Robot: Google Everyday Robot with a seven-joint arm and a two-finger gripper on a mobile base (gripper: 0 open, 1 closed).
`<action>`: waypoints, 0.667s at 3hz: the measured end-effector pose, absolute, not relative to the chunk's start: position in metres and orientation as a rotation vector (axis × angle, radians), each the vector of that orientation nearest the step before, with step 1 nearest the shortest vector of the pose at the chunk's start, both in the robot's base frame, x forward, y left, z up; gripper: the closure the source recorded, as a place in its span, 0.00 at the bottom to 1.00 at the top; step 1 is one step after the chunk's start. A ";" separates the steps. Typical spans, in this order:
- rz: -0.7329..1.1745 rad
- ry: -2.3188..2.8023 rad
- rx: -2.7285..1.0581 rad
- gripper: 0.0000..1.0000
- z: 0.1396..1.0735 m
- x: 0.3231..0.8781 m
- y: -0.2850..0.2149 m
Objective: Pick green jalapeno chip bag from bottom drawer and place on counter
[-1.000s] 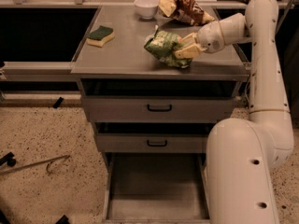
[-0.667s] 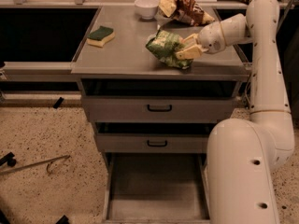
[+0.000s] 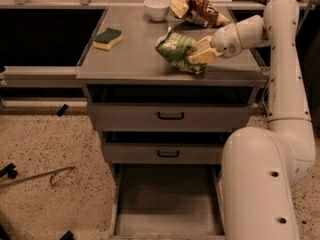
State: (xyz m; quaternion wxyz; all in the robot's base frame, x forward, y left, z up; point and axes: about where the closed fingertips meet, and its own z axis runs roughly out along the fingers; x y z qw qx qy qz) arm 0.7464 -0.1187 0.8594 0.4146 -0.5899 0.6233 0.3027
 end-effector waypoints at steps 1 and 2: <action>0.761 1.566 -1.482 0.11 0.859 0.746 -0.119; 0.761 1.566 -1.482 0.00 0.859 0.746 -0.119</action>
Offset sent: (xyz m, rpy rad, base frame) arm 0.0000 0.0000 0.0000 0.0000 0.0000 0.0000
